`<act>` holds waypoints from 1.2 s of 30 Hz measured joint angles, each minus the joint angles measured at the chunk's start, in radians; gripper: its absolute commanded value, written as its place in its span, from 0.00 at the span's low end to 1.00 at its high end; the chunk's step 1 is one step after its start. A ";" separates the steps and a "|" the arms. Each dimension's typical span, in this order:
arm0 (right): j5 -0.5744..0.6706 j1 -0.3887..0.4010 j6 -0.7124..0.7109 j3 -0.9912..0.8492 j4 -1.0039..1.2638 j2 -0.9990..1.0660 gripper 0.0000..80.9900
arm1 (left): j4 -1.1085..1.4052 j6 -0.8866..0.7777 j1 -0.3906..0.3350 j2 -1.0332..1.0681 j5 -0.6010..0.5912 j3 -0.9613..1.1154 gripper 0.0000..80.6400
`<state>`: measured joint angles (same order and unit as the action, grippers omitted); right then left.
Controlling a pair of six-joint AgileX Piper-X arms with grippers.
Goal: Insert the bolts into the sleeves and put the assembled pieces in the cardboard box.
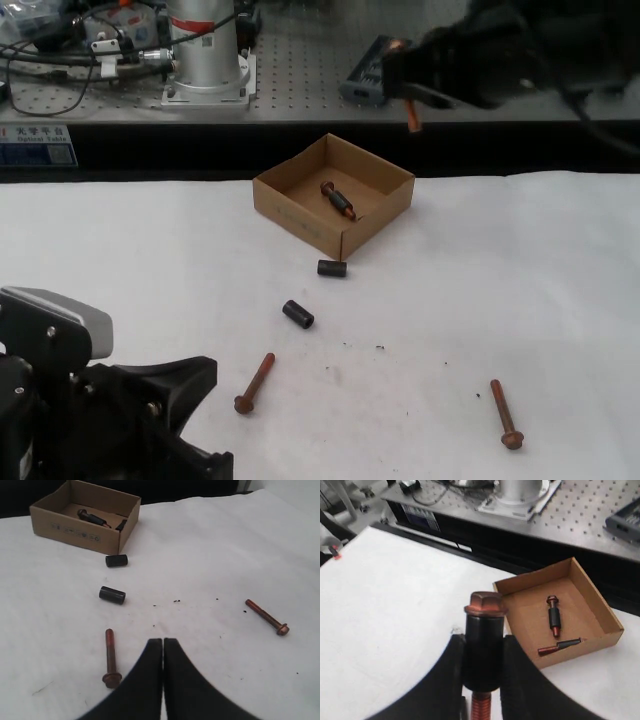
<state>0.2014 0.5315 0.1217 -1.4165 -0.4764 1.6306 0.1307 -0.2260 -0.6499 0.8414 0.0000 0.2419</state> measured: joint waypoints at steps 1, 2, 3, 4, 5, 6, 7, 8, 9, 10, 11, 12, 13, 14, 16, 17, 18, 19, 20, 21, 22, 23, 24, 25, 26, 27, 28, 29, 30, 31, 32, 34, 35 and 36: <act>-0.007 -0.005 -0.007 -0.043 -0.027 0.037 0.07 | 0.000 0.002 0.000 0.000 0.009 0.000 0.01; -0.014 -0.009 -0.012 -0.084 -0.055 0.076 0.07 | 0.000 0.002 0.000 0.000 0.012 0.000 0.01; -0.022 -0.013 -0.018 -0.118 -0.074 0.106 0.07 | -0.003 0.001 0.000 0.000 0.018 0.000 0.01; -0.030 -0.017 -0.023 -0.156 -0.095 0.143 0.07 | -0.008 0.001 0.000 0.000 0.024 0.000 0.01; -0.034 -0.022 -0.028 -0.195 -0.116 0.180 0.07 | -0.012 0.001 0.000 0.000 0.027 0.000 0.01; -0.036 -0.025 -0.031 -0.233 -0.136 0.216 0.07 | -0.018 0.001 0.000 0.000 0.027 0.000 0.01; -0.037 -0.030 -0.033 -0.268 -0.149 0.245 0.07 | -0.021 0.004 0.000 0.000 0.027 0.000 0.01; -0.040 -0.033 -0.033 -0.303 -0.165 0.280 0.07 | -0.022 0.006 0.000 0.000 0.027 0.000 0.01; -0.044 -0.035 -0.036 -0.338 -0.180 0.313 0.07 | -0.022 0.009 0.000 0.000 0.027 0.000 0.01; -0.053 -0.036 -0.038 -0.364 -0.191 0.345 0.07 | -0.022 0.010 0.000 0.000 0.027 0.000 0.01; -0.057 -0.038 -0.041 -0.394 -0.198 0.373 0.07 | -0.022 0.015 0.000 0.000 0.029 0.000 0.01; -0.059 -0.041 -0.045 -0.423 -0.204 0.401 0.07 | -0.022 0.016 0.000 0.000 0.030 0.000 0.01; -0.061 -0.042 -0.048 -0.444 -0.207 0.421 0.07 | -0.022 0.017 0.000 0.000 0.030 0.000 0.01; -0.062 -0.042 -0.050 -0.470 -0.209 0.444 0.07 | -0.022 0.016 0.000 0.000 0.030 0.000 0.01; -0.065 -0.045 -0.051 -0.519 -0.211 0.470 0.07 | -0.022 0.016 0.000 0.000 0.030 0.000 0.01; -0.067 -0.048 -0.051 -0.543 -0.211 0.506 0.07 | -0.022 0.016 0.000 0.000 0.030 0.000 0.01; -0.068 -0.049 -0.053 -0.566 -0.213 0.528 0.07 | -0.022 0.016 0.000 0.000 0.030 0.000 0.01; -0.069 -0.049 -0.053 -0.566 -0.213 0.531 0.07 | -0.022 0.016 0.000 0.000 0.030 0.000 0.01; -0.070 -0.054 -0.053 -0.603 -0.213 0.570 0.07 | -0.022 0.016 0.000 0.000 0.030 0.000 0.01; -0.070 -0.057 -0.054 -0.621 -0.213 0.591 0.07 | -0.022 0.016 0.000 0.000 0.030 0.000 0.01; -0.070 -0.060 -0.054 -0.636 -0.213 0.612 0.07 | -0.022 0.016 0.000 0.000 0.030 0.000 0.01; -0.071 -0.064 -0.054 -0.648 -0.214 0.630 0.07 | -0.022 0.016 0.000 0.000 0.030 0.000 0.01; -0.071 -0.068 -0.054 -0.661 -0.214 0.651 0.07 | -0.022 0.018 0.000 0.000 0.030 0.000 0.01; -0.071 -0.074 -0.057 -0.680 -0.214 0.691 0.07 | -0.022 0.018 0.000 0.000 0.030 0.000 0.01; -0.071 -0.077 -0.058 -0.686 -0.212 0.711 0.07 | -0.022 0.018 0.000 0.000 0.030 0.000 0.01; -0.067 -0.080 -0.061 -0.689 -0.207 0.729 0.07 | -0.022 0.018 0.000 0.000 0.030 0.000 0.01; -0.060 -0.081 -0.063 -0.690 -0.200 0.745 0.07 | -0.022 0.018 0.000 0.000 0.030 0.000 0.01; -0.055 -0.083 -0.063 -0.690 -0.191 0.756 0.07 | -0.022 0.018 0.000 0.000 0.030 0.000 0.01; -0.049 -0.083 -0.063 -0.690 -0.181 0.769 0.07 | -0.022 0.018 0.000 0.000 0.030 0.000 0.01; -0.033 -0.083 -0.063 -0.691 -0.157 0.791 0.07 | -0.022 0.018 0.000 0.000 0.030 0.000 0.01; -0.028 -0.083 -0.063 -0.693 -0.144 0.801 0.07 | -0.022 0.018 0.000 0.000 0.030 0.000 0.01; -0.023 -0.083 -0.063 -0.692 -0.122 0.816 0.07 | -0.022 0.018 0.000 0.000 0.030 0.000 0.01; -0.015 -0.083 -0.063 -0.695 -0.112 0.823 0.07 | -0.022 0.018 0.000 0.000 0.030 0.000 0.01; -0.006 -0.083 -0.063 -0.694 -0.104 0.829 0.07 | -0.022 0.018 0.000 0.000 0.030 0.000 0.01</act>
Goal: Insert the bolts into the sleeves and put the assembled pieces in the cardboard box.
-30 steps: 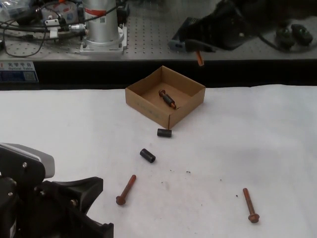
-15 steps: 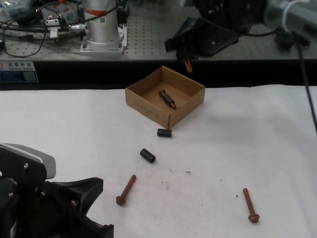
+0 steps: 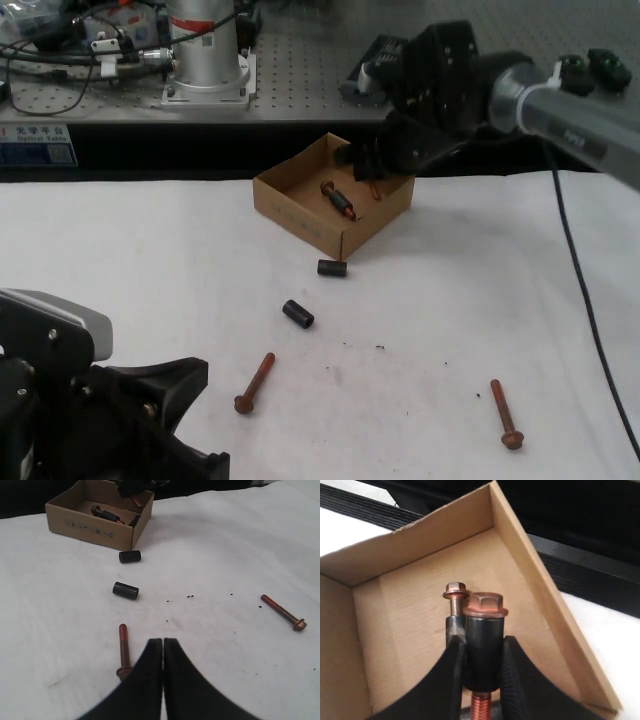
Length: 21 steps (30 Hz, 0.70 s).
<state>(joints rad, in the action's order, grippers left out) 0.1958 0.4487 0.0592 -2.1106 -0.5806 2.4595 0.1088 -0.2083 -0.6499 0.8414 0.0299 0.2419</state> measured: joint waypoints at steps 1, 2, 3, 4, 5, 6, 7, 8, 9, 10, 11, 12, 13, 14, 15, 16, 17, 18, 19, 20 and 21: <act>0.007 0.000 0.000 0.000 0.004 0.007 0.07 | 0.000 0.001 0.000 0.000 0.000 0.000 0.01; 0.009 0.000 0.000 0.000 0.005 0.010 0.07 | 0.000 0.008 0.000 0.000 0.000 0.000 0.01; 0.017 0.000 0.000 0.000 0.009 0.015 0.07 | 0.000 0.011 0.000 0.000 0.000 0.000 0.01; 0.025 0.000 0.000 0.000 0.010 0.019 0.07 | 0.000 0.015 0.000 0.000 0.000 0.000 0.01; 0.034 0.000 0.000 0.000 0.010 0.022 0.06 | 0.000 0.020 0.000 0.000 0.000 0.000 0.01; 0.047 0.000 0.000 0.000 0.010 0.023 0.05 | 0.000 0.021 0.000 0.000 0.000 0.000 0.01; 0.058 0.000 0.000 0.000 0.010 0.023 0.02 | 0.000 0.021 0.000 0.000 0.000 0.000 0.01; 0.070 0.000 0.000 0.000 0.010 0.023 0.01 | 0.000 0.021 0.000 0.000 0.000 0.000 0.01; 0.077 0.000 0.000 0.000 0.010 0.023 0.06 | 0.000 0.021 0.000 0.000 0.000 0.000 0.01; 0.083 0.000 0.000 0.000 0.012 0.023 0.11 | 0.000 0.024 0.000 0.000 0.000 0.000 0.01; 0.087 0.000 0.000 0.000 0.014 0.023 0.17 | 0.000 0.024 0.000 0.000 0.000 0.000 0.01; 0.088 0.000 0.000 0.000 0.014 0.023 0.23 | 0.000 0.024 0.000 0.000 0.000 0.000 0.01; 0.089 0.000 0.000 -0.003 0.015 0.023 0.28 | 0.000 0.024 0.000 0.000 0.000 0.000 0.01; 0.093 0.000 0.000 -0.003 0.014 0.023 0.33 | 0.000 0.024 0.000 0.000 0.000 0.000 0.01; 0.095 0.000 0.000 -0.002 0.014 0.023 0.38 | 0.000 0.024 0.000 0.000 0.000 0.000 0.01; 0.100 0.000 0.000 -0.002 0.014 0.023 0.43 | 0.000 0.024 0.000 0.000 0.000 0.000 0.01; 0.103 0.000 0.000 -0.002 0.015 0.023 0.49 | 0.000 0.024 0.000 0.000 0.000 0.000 0.01; 0.105 0.000 0.008 -0.006 0.015 0.023 0.54 | 0.000 0.024 0.000 0.000 0.000 0.000 0.01; 0.108 0.000 0.029 -0.005 0.015 0.023 0.58 | 0.000 0.024 0.000 0.000 0.000 0.000 0.01; 0.110 0.000 0.039 -0.005 0.015 0.023 0.61 | 0.000 0.024 0.000 0.000 0.000 0.000 0.01; 0.111 0.000 0.039 -0.005 0.013 0.023 0.62 | 0.000 0.024 0.000 0.000 0.000 0.000 0.01</act>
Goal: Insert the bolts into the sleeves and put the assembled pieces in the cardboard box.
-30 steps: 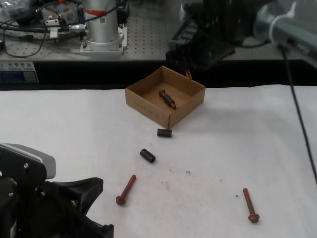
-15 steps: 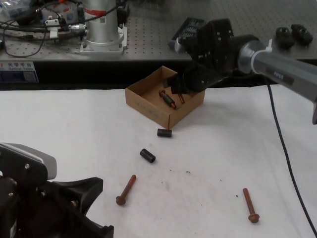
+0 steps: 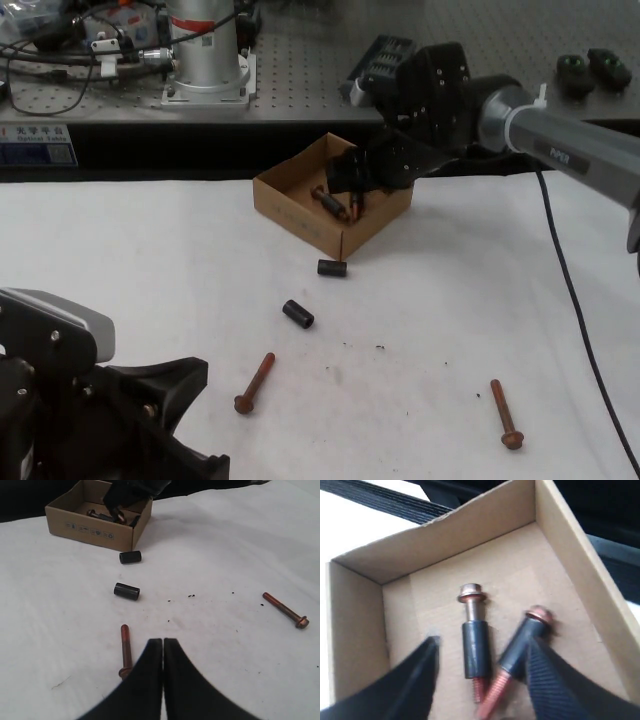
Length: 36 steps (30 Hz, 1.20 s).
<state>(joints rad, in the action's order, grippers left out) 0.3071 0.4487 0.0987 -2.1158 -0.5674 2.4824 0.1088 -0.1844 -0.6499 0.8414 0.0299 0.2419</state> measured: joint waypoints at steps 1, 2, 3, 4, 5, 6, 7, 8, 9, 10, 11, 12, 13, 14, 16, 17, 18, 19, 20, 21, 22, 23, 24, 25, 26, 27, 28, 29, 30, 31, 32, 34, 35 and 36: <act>0.006 0.000 0.005 -0.001 -0.004 0.000 0.62 | 0.000 0.000 0.000 0.000 0.000 0.000 0.01; 0.015 0.000 0.007 -0.001 -0.006 0.000 0.62 | 0.000 0.000 0.000 0.000 0.003 0.000 0.01; 0.031 0.000 0.011 -0.003 -0.010 0.000 0.61 | 0.000 0.000 0.000 0.000 0.004 0.000 0.01; 0.051 0.000 0.014 -0.004 -0.016 -0.004 0.60 | 0.000 0.000 0.000 0.000 0.003 0.000 0.01; 0.072 0.000 0.014 -0.004 -0.025 -0.011 0.59 | 0.000 0.000 0.000 0.000 0.003 0.000 0.01; 0.088 0.003 0.018 -0.004 -0.040 -0.022 0.57 | 0.000 0.000 0.000 0.000 0.003 0.000 0.01; 0.101 0.006 0.019 -0.004 -0.059 -0.036 0.56 | 0.000 0.000 0.000 0.000 0.004 0.000 0.01; 0.107 0.010 0.018 -0.004 -0.077 -0.057 0.55 | 0.000 0.000 0.000 0.000 0.004 0.000 0.01; 0.114 0.016 0.013 -0.004 -0.102 -0.083 0.55 | 0.000 0.000 0.000 0.000 0.004 0.000 0.01; 0.114 0.029 -0.024 -0.004 -0.131 -0.145 0.55 | 0.000 0.000 0.000 0.000 0.004 0.000 0.01; 0.107 0.038 -0.052 -0.004 -0.198 -0.183 0.55 | 0.000 0.004 0.000 0.000 0.004 0.000 0.01; 0.092 0.048 -0.082 -0.004 -0.242 -0.225 0.55 | 0.000 0.009 0.000 0.000 0.006 0.000 0.01; 0.066 0.050 -0.115 -0.004 -0.289 -0.232 0.55 | 0.000 0.015 0.000 0.000 0.008 0.000 0.01; 0.062 0.059 -0.120 -0.004 -0.297 -0.256 0.55 | -0.002 0.023 0.000 0.000 0.008 0.000 0.01; 0.008 0.079 -0.161 -0.004 -0.382 -0.331 0.55 | -0.006 0.030 0.000 0.000 0.010 0.000 0.01; -0.015 0.086 -0.175 -0.004 -0.425 -0.364 0.55 | -0.011 0.032 0.000 0.000 0.012 0.000 0.01; -0.031 0.092 -0.184 -0.004 -0.458 -0.395 0.55 | -0.019 0.035 0.000 0.000 0.012 0.000 0.01; -0.046 0.100 -0.188 -0.004 -0.495 -0.425 0.55 | -0.024 0.035 0.000 0.000 0.012 0.000 0.01; -0.063 0.104 -0.189 0.003 -0.522 -0.451 0.55 | -0.027 0.035 0.000 0.000 0.012 0.000 0.01; -0.082 0.110 -0.189 0.016 -0.537 -0.485 0.55 | -0.030 0.035 0.000 0.000 0.012 0.000 0.01; -0.112 0.115 -0.189 0.039 -0.552 -0.521 0.55 | -0.031 0.035 0.000 0.000 0.012 0.000 0.01; -0.145 0.122 -0.189 0.072 -0.559 -0.594 0.55 | -0.031 0.035 0.000 0.000 0.012 0.000 0.01; -0.190 0.123 -0.189 0.164 -0.563 -0.639 0.55 | -0.033 0.035 0.000 0.000 0.012 0.000 0.01; -0.203 0.123 -0.189 0.226 -0.554 -0.686 0.55 | -0.032 0.035 0.000 0.000 0.012 0.000 0.01; -0.212 0.123 -0.185 0.295 -0.540 -0.695 0.55 | -0.032 0.035 0.000 0.000 0.012 0.000 0.01; -0.217 0.123 -0.180 0.351 -0.522 -0.734 0.55 | -0.032 0.035 0.000 0.000 0.012 0.000 0.01; -0.221 0.125 -0.173 0.425 -0.495 -0.781 0.55 | -0.034 0.035 0.000 0.000 0.012 0.000 0.01; -0.221 0.125 -0.173 0.439 -0.495 -0.781 0.55 | -0.040 0.035 0.000 0.000 0.007 0.003 0.02; -0.222 0.124 -0.163 0.505 -0.454 -0.832 0.55 | -0.057 0.035 0.000 0.000 -0.001 0.015 0.06; -0.224 0.124 -0.154 0.572 -0.422 -0.873 0.55 | -0.070 0.035 0.000 0.000 -0.012 0.026 0.11; -0.223 0.124 -0.141 0.651 -0.385 -0.922 0.55 | -0.094 0.035 0.000 0.000 -0.037 0.056 0.17; -0.224 0.124 -0.118 0.812 -0.308 -1.013 0.55 | -0.127 0.037 0.000 0.000 -0.053 0.092 0.30; -0.224 0.124 -0.104 0.887 -0.270 -1.062 0.55 | -0.139 0.037 0.000 0.000 -0.057 0.108 0.34; -0.219 0.124 -0.089 0.961 -0.231 -1.113 0.55 | -0.157 0.037 0.000 0.000 -0.057 0.130 0.38</act>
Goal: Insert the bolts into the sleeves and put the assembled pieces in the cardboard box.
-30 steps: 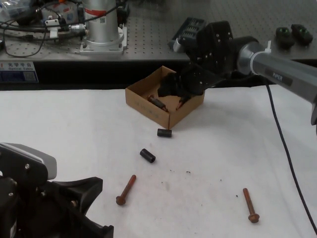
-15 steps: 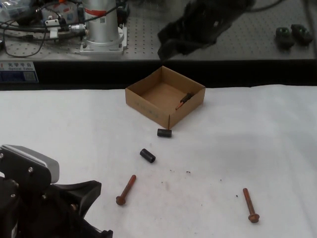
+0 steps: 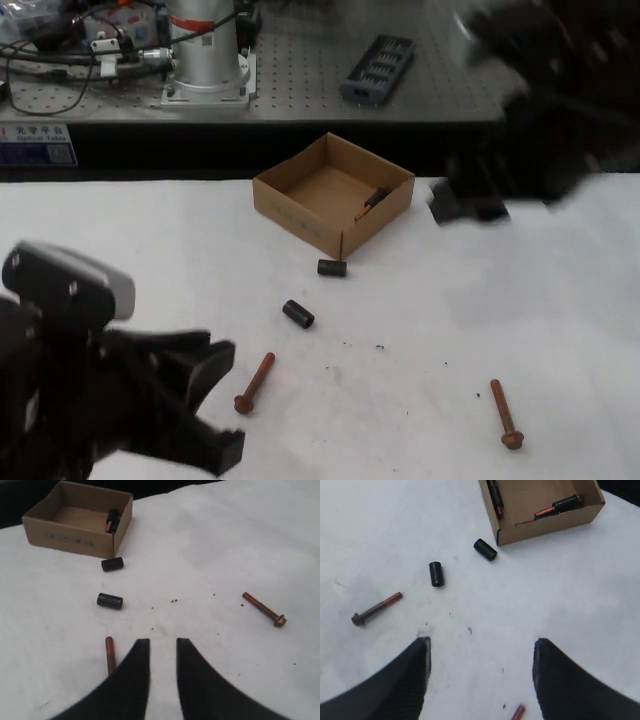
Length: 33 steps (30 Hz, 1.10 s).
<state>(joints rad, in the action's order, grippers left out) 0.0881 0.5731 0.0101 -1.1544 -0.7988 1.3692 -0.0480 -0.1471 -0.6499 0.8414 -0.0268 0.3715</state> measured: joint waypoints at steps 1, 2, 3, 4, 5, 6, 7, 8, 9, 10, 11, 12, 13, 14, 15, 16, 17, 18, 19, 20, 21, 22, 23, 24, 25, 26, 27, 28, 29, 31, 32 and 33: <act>0.004 0.000 0.016 0.057 0.032 -0.048 0.55 | -0.031 0.000 0.000 0.005 -0.003 0.041 0.40; 0.007 0.000 0.033 0.120 0.061 -0.092 0.55 | -0.045 0.000 0.000 0.012 -0.006 0.065 0.40; 0.011 0.000 0.048 0.181 0.094 -0.135 0.55 | -0.058 0.000 0.000 0.024 -0.007 0.095 0.40; 0.013 0.000 0.061 0.227 0.119 -0.168 0.55 | -0.071 0.000 0.000 0.038 -0.006 0.120 0.40; 0.014 0.000 0.063 0.238 0.124 -0.176 0.55 | -0.093 0.006 0.000 0.058 -0.006 0.154 0.40; 0.015 0.000 0.073 0.279 0.144 -0.207 0.55 | -0.122 0.015 0.000 0.083 -0.006 0.192 0.40; 0.017 0.000 0.083 0.330 0.171 -0.246 0.55 | -0.149 0.027 0.000 0.111 -0.006 0.231 0.40; 0.017 0.000 0.085 0.339 0.174 -0.253 0.55 | -0.187 0.046 0.000 0.144 -0.006 0.273 0.40; 0.019 0.000 0.089 0.369 0.188 -0.312 0.55 | -0.229 0.062 0.000 0.180 -0.006 0.317 0.40; 0.019 0.000 0.098 0.414 0.210 -0.346 0.55 | -0.270 0.073 0.000 0.218 -0.006 0.353 0.40; 0.021 0.000 0.107 0.458 0.234 -0.352 0.55 | -0.270 0.073 0.000 0.252 -0.006 0.362 0.40; 0.022 0.000 0.115 0.499 0.253 -0.379 0.55 | -0.311 0.080 0.000 0.298 0.002 0.398 0.40; 0.024 0.000 0.122 0.536 0.272 -0.403 0.55 | -0.352 0.087 0.000 0.346 0.012 0.445 0.40; 0.024 0.000 0.126 0.568 0.289 -0.429 0.55 | -0.388 0.093 0.000 0.386 0.027 0.491 0.40; 0.015 0.000 0.132 0.616 0.313 -0.473 0.55 | -0.415 0.095 0.000 0.437 0.027 0.526 0.40; 0.007 0.000 0.135 0.638 0.325 -0.493 0.55 | -0.445 0.095 0.000 0.446 0.043 0.567 0.40; -0.004 0.000 0.136 0.659 0.336 -0.511 0.55 | -0.474 0.095 0.000 0.486 0.054 0.607 0.40; -0.011 0.000 0.138 0.674 0.343 -0.525 0.55 | -0.497 0.095 0.000 0.526 0.058 0.643 0.40; -0.019 0.000 0.138 0.692 0.354 -0.540 0.55 | -0.526 0.103 0.002 0.573 0.065 0.678 0.40; -0.025 0.000 0.138 0.709 0.364 -0.552 0.55 | -0.531 0.105 0.003 0.581 0.065 0.678 0.40; -0.027 0.000 0.138 0.726 0.372 -0.561 0.55 | -0.570 0.177 0.006 0.661 0.072 0.741 0.40; -0.027 0.000 0.138 0.761 0.395 -0.580 0.55 | -0.591 0.244 0.008 0.699 0.077 0.772 0.40; -0.027 0.000 0.138 0.797 0.424 -0.595 0.55 | -0.610 0.326 0.010 0.736 0.088 0.803 0.40; -0.027 0.000 0.138 0.818 0.446 -0.599 0.55 | -0.624 0.401 0.010 0.764 0.099 0.825 0.40; -0.027 0.000 0.138 0.841 0.470 -0.600 0.55 | -0.631 0.494 0.010 0.794 0.114 0.847 0.40; -0.027 0.000 0.138 0.860 0.491 -0.600 0.55 | -0.635 0.591 0.010 0.821 0.124 0.867 0.40; -0.027 0.000 0.141 0.883 0.516 -0.600 0.55 | -0.636 0.664 0.010 0.843 0.131 0.882 0.40; -0.027 0.000 0.145 0.907 0.543 -0.600 0.55 | -0.636 0.748 0.012 0.858 0.139 0.892 0.40; -0.025 0.000 0.149 0.930 0.566 -0.600 0.55 | -0.631 0.828 0.012 0.875 0.154 0.898 0.39; -0.015 0.000 0.160 0.968 0.623 -0.600 0.55 | -0.619 0.973 0.012 0.902 0.189 0.904 0.37; -0.004 0.000 0.165 0.978 0.648 -0.600 0.55 | -0.614 1.044 0.012 0.916 0.202 0.904 0.35; 0.009 0.000 0.170 0.988 0.668 -0.600 0.55 | -0.599 1.168 0.012 0.941 0.228 0.904 0.34</act>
<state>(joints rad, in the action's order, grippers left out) 0.0970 0.5731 0.1798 -0.1668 -0.1306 0.7692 -0.6470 1.0205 -0.6384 1.7821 0.2010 1.2751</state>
